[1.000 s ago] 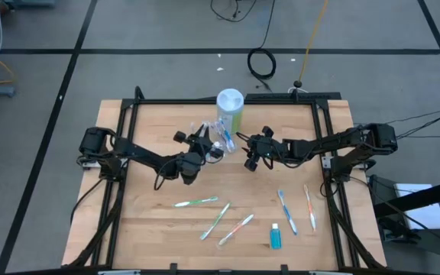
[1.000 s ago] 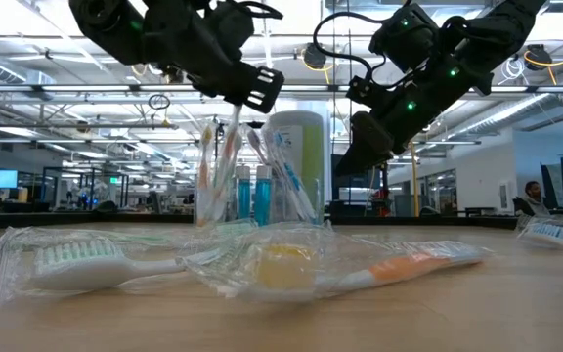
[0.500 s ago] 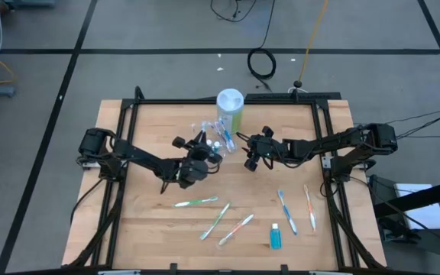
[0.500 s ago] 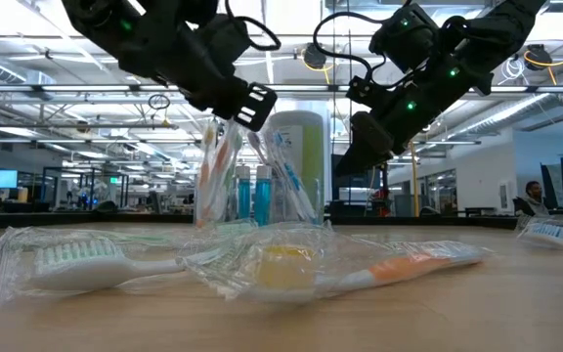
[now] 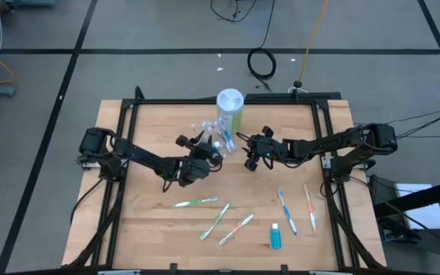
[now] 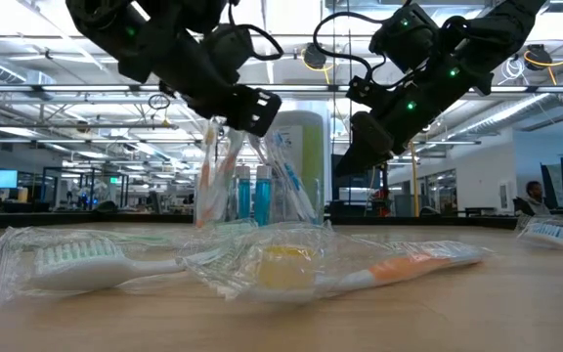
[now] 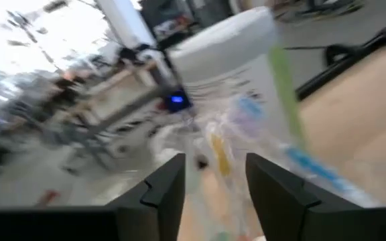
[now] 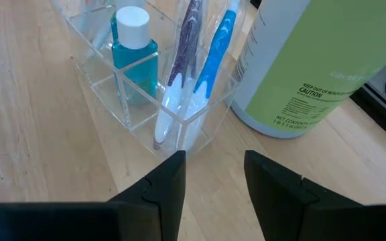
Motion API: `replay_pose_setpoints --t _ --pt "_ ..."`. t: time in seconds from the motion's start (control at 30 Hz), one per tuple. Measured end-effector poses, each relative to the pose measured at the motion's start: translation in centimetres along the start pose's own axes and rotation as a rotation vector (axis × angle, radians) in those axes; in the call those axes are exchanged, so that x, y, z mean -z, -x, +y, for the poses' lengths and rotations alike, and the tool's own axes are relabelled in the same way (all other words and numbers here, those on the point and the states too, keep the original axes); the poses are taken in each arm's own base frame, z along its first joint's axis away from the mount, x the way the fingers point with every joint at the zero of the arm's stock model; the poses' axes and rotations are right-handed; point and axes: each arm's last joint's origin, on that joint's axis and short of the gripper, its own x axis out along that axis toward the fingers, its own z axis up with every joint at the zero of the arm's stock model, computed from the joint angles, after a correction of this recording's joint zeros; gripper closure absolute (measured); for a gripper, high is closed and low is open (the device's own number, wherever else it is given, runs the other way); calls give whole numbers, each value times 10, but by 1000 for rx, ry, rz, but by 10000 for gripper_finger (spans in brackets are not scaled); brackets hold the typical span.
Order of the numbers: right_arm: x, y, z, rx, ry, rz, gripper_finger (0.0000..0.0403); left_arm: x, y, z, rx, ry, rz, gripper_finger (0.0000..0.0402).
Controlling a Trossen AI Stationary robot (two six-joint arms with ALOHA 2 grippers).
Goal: Pick & Place toothbrushing station
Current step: Put the yellow toothbrush into the transparent organizer, then put the blue toothbrush into the transparent organizer
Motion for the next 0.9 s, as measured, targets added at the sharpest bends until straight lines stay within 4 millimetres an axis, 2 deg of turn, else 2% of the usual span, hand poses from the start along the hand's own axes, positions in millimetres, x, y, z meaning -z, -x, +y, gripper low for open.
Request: replay_pose_setpoints --t 0.1,0.23,0.53,0.77,0.9 --pt "0 0 0 0 0 0 259 0 -6 0 48 63 8 221" --pt "0 0 0 0 0 0 259 -3 -8 5 32 49 8 214" --pt "0 0 0 -1 -2 -4 259 -39 3 41 17 81 -23 220" --pt "-1 0 0 -2 -3 -8 259 -58 15 68 211 142 -22 220" --pt "-4 0 1 -7 -16 -39 259 -60 25 84 356 156 26 220"
